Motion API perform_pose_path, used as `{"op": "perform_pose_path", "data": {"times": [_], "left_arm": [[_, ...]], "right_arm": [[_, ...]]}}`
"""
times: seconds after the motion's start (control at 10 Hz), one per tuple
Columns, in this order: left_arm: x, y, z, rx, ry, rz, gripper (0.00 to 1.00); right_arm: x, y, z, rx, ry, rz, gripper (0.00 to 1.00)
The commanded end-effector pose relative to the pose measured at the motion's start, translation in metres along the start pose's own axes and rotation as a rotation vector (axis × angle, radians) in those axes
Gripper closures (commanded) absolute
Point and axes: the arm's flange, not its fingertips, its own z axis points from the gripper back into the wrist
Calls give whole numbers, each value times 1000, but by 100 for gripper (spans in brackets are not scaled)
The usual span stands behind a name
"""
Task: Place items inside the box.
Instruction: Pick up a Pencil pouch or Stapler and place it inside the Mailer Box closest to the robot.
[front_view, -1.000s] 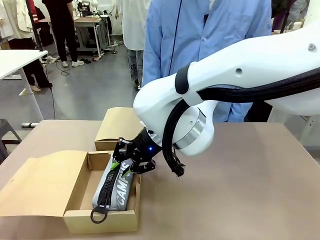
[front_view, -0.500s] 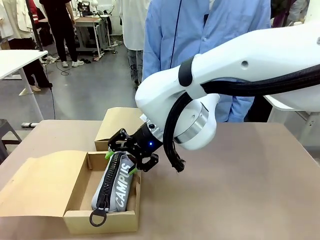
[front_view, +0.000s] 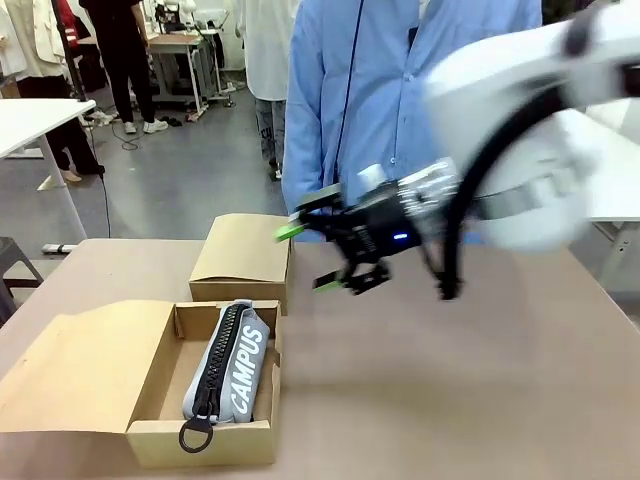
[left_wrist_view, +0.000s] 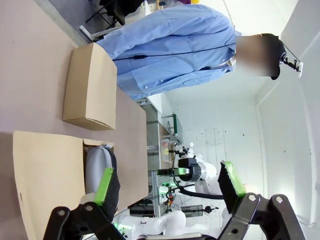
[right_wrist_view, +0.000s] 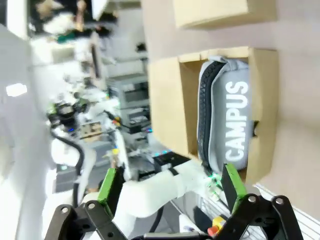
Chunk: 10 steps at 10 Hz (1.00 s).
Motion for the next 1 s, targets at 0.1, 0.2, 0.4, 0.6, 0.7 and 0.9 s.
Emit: {"op": "perform_pose_path", "data": {"times": [0.1, 0.2, 0.4, 0.6, 0.7, 0.9], "left_arm": [[-2, 0, 0, -16, -2, -18, 0], [-2, 0, 0, -16, -2, -18, 0], [-2, 0, 0, -16, -2, -18, 0], [-2, 0, 0, -16, -2, -18, 0], [-2, 0, 0, -16, -2, -18, 0], [-2, 0, 0, -16, -2, -18, 0]], "right_arm": [[-35, -54, 49, 62, -117, -69, 0], [-12, -21, 37, 57, -30, -12, 0], [-18, -37, 56, 67, -72, -32, 0], [-4, -32, 116, 223, -85, -45, 0], [-6, -40, 172, 302, -72, -94, 0], [-14, -84, 273, 328, 31, -220, 0]]}}
